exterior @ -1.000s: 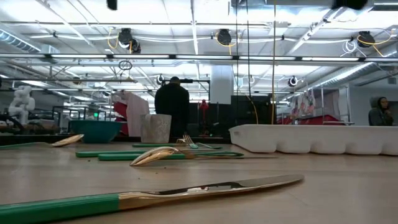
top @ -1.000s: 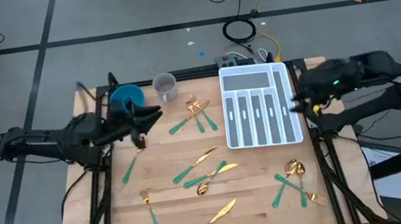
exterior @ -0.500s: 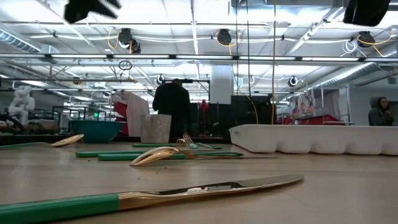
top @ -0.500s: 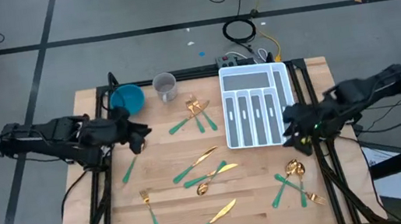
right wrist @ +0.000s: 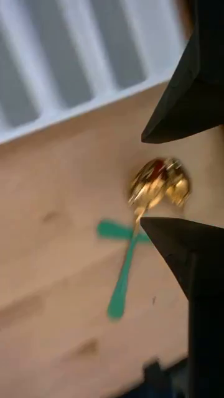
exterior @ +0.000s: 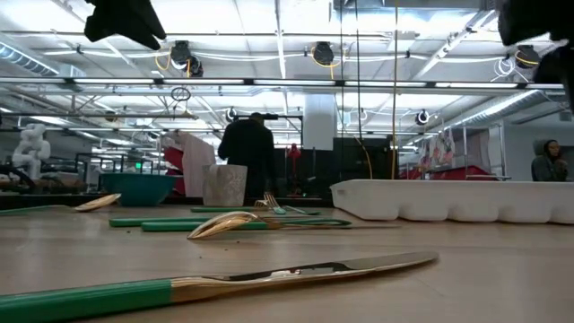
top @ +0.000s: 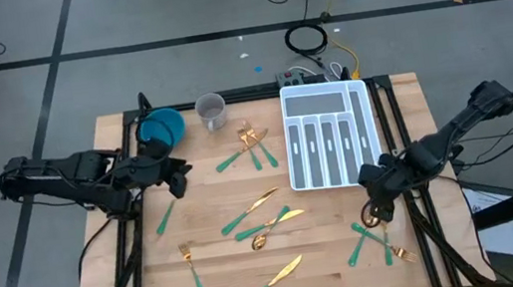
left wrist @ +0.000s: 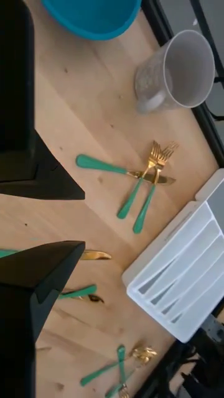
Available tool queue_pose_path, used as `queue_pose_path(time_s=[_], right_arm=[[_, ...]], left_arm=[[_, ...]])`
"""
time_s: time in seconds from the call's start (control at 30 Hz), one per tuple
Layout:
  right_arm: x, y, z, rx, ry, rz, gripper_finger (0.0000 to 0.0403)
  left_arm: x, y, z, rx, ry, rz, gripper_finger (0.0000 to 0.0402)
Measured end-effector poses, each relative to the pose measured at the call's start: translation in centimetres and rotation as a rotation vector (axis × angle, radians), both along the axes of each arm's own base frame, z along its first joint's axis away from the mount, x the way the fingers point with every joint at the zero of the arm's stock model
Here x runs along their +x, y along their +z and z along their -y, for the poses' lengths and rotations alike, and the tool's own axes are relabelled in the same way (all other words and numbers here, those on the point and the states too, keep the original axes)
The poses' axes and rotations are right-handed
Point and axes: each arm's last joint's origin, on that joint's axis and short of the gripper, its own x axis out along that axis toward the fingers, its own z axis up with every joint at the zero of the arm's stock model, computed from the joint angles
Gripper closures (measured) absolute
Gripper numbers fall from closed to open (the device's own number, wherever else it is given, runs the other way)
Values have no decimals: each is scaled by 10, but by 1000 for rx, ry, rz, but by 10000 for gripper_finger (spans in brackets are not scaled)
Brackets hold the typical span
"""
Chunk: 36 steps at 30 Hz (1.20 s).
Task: Sort silverware
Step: Put the green spoon into the white cutlery tray
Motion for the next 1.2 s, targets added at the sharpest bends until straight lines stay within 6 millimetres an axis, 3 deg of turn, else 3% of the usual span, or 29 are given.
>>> queue_pose_path(time_s=[0.17, 0.27, 0.5, 0.63, 0.77, 1.0, 1.2], right_arm=[[-2, -13, 1, -84, -254, -187, 206], [2, -16, -2, -79, -311, -191, 198], [1, -17, -5, -61, -403, -185, 121], [-8, -34, -7, -62, -473, -210, 99], [-11, -56, -12, 8, -474, -175, 99], [-9, -70, -13, 42, -376, -121, 104], [-16, -95, -10, 87, -311, -92, 105]], left_arm=[[8, -5, 1, 5, 1, -35, 279], [12, -8, 2, -1, -8, -56, 279], [20, -12, 6, -56, -64, -68, 279], [22, -11, 7, -86, -86, -50, 278], [22, -11, 7, -94, -88, -50, 278], [23, -11, 8, -96, -88, -45, 278], [23, -11, 8, -114, -71, -37, 278]])
